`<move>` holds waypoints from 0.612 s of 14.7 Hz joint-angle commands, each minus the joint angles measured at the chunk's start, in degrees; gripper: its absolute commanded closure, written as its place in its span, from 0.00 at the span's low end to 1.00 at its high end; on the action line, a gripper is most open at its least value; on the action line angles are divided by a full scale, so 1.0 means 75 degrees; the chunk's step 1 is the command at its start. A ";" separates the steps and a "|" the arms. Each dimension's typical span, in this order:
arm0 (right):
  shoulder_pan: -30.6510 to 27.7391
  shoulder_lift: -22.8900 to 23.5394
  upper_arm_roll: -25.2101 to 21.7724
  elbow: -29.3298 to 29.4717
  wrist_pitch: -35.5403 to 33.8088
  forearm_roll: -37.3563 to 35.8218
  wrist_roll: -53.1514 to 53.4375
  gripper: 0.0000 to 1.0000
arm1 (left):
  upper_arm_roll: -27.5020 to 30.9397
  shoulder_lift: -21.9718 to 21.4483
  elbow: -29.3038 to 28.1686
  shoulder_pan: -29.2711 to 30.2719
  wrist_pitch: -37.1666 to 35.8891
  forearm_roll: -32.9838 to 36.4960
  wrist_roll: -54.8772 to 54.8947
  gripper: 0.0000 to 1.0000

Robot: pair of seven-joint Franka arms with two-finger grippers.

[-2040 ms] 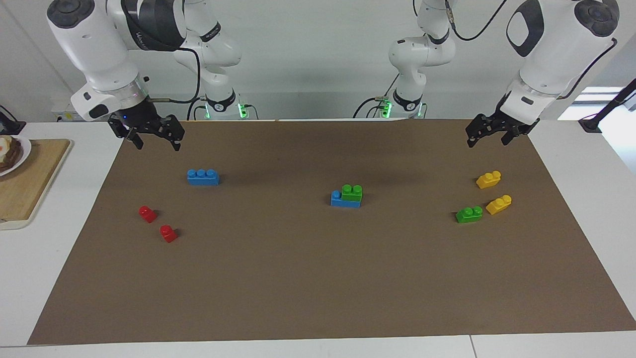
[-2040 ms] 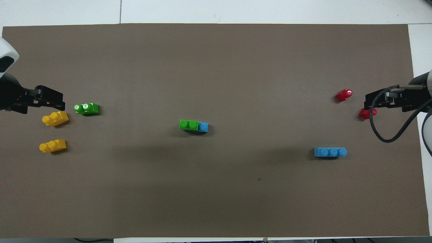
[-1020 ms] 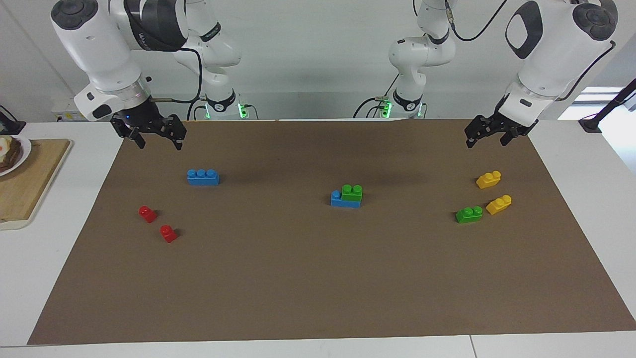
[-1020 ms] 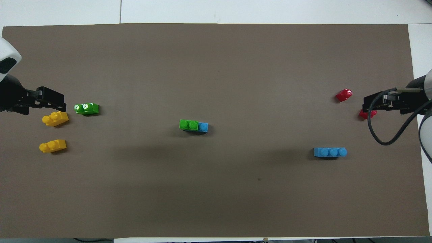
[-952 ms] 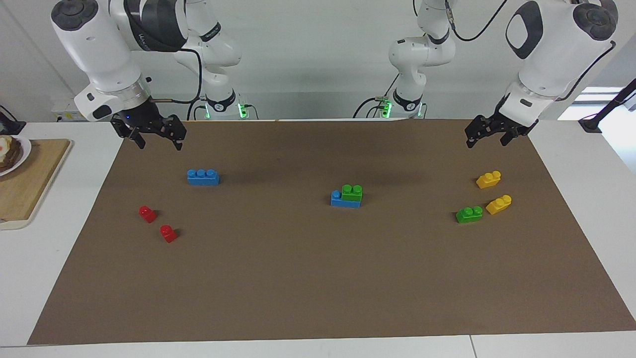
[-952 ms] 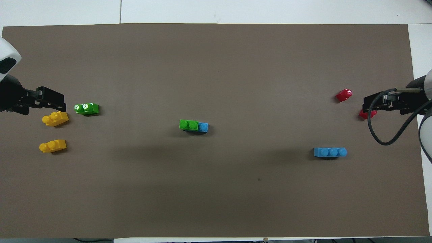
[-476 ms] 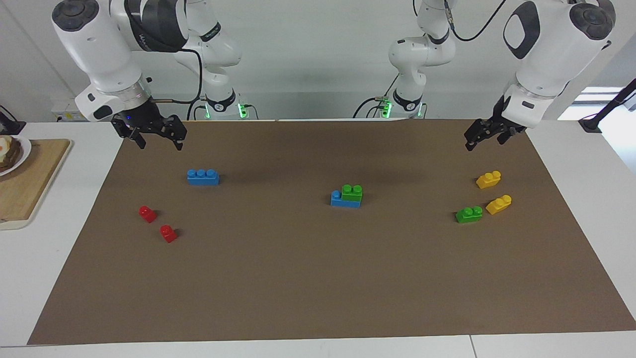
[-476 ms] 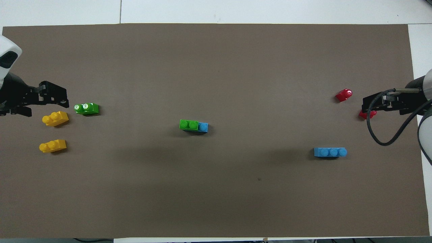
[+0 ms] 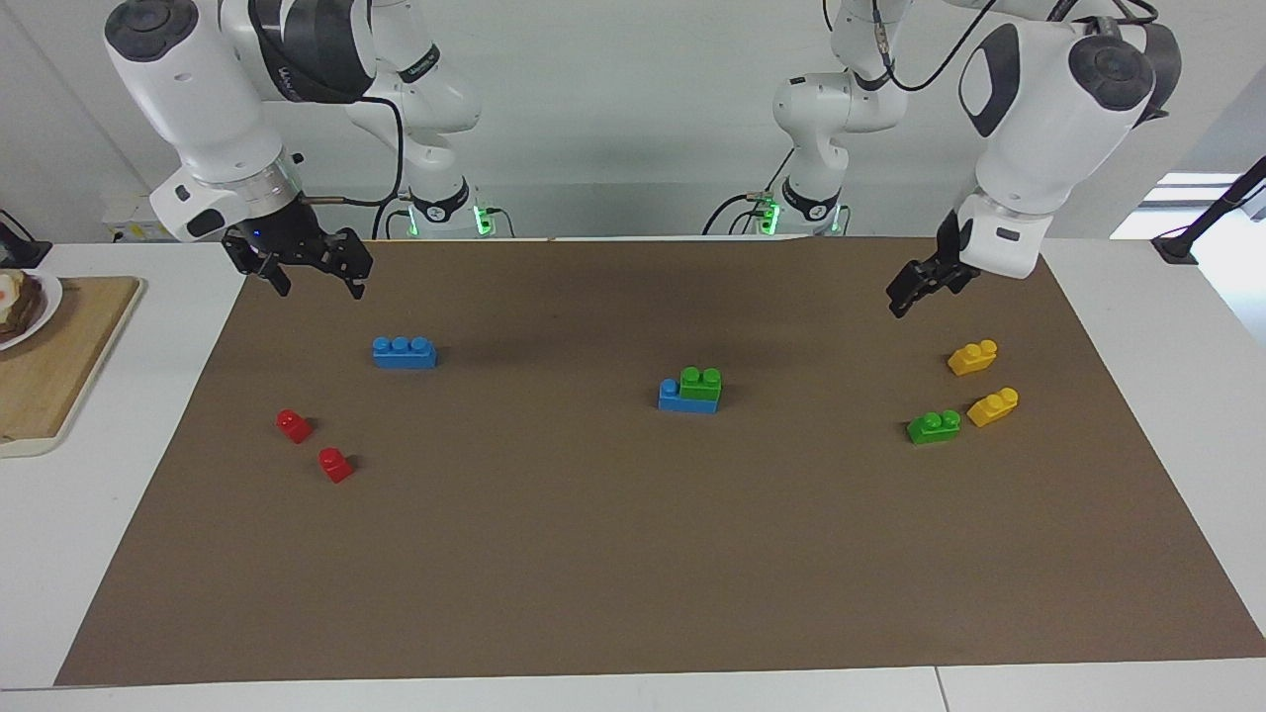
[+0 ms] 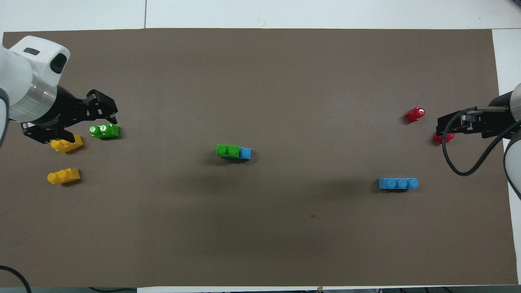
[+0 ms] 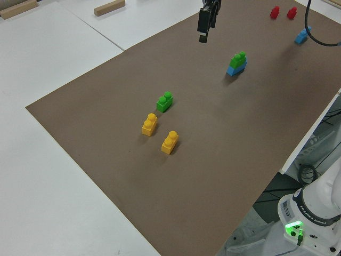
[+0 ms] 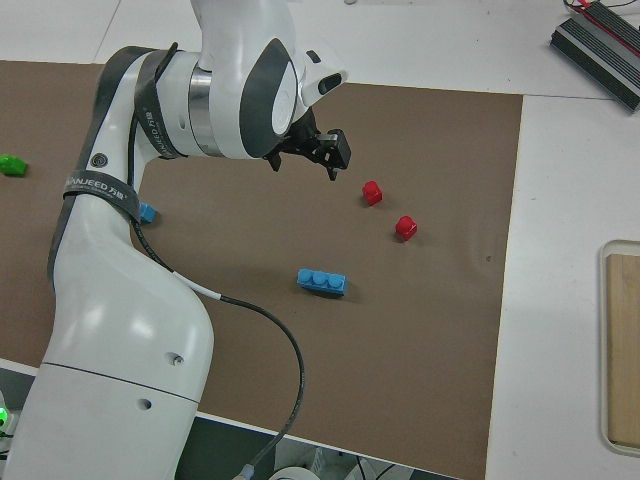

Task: Remove green block with left arm and hold with right
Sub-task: 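Move the left gripper toward the green brick while the right gripper approaches the blue brick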

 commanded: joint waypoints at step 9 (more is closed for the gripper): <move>-0.0040 -0.0206 0.0146 -0.0246 0.0192 0.0321 0.4408 0.00 | 0.0057 0.0972 0.0254 -0.0830 0.1255 -0.0601 -0.6029 0.00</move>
